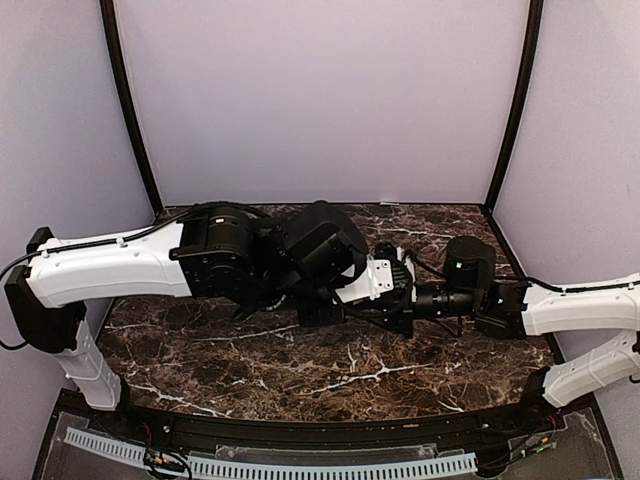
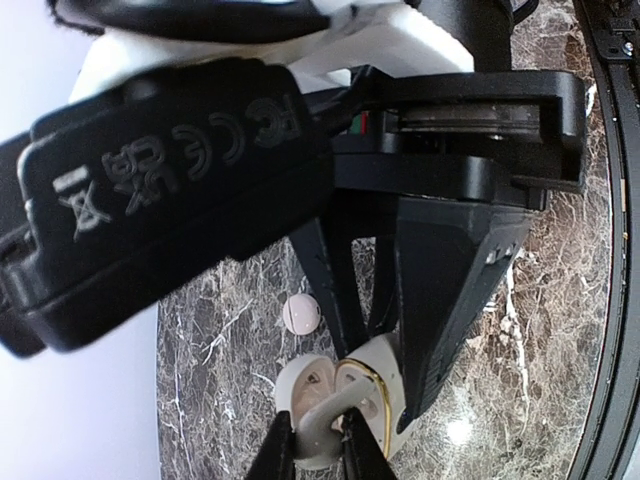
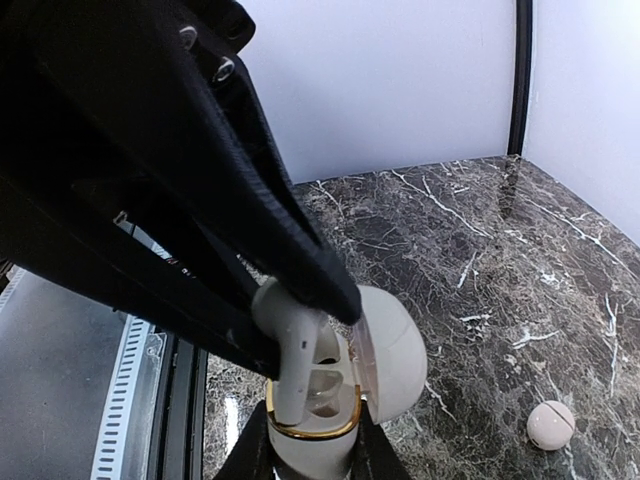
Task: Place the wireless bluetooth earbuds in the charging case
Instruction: Insert the right earbud into the right side groove of the charging case.
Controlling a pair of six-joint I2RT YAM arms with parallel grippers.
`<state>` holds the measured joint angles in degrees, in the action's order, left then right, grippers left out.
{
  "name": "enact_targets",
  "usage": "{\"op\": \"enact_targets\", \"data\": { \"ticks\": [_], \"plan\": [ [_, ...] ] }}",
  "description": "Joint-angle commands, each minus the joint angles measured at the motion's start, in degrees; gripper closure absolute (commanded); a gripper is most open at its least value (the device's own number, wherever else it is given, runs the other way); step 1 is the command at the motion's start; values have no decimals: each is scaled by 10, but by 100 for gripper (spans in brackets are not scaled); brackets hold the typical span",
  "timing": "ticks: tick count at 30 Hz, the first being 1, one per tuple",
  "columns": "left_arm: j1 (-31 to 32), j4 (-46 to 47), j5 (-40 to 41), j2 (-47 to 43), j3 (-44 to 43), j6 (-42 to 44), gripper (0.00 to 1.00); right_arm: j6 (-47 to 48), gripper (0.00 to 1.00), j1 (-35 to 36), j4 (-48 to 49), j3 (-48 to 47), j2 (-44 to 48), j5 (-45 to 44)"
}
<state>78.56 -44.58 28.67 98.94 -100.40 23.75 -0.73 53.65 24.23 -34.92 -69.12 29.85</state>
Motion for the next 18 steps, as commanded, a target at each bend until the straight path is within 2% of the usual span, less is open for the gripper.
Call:
{"op": "enact_targets", "data": {
  "ticks": [1,18],
  "plan": [
    [4,-36,-9,8,-25,-8,95,-2,100,5,33,-14,9,-1],
    [4,-43,11,11,-29,-17,95,3,100,5,46,-7,19,13]
  ]
}}
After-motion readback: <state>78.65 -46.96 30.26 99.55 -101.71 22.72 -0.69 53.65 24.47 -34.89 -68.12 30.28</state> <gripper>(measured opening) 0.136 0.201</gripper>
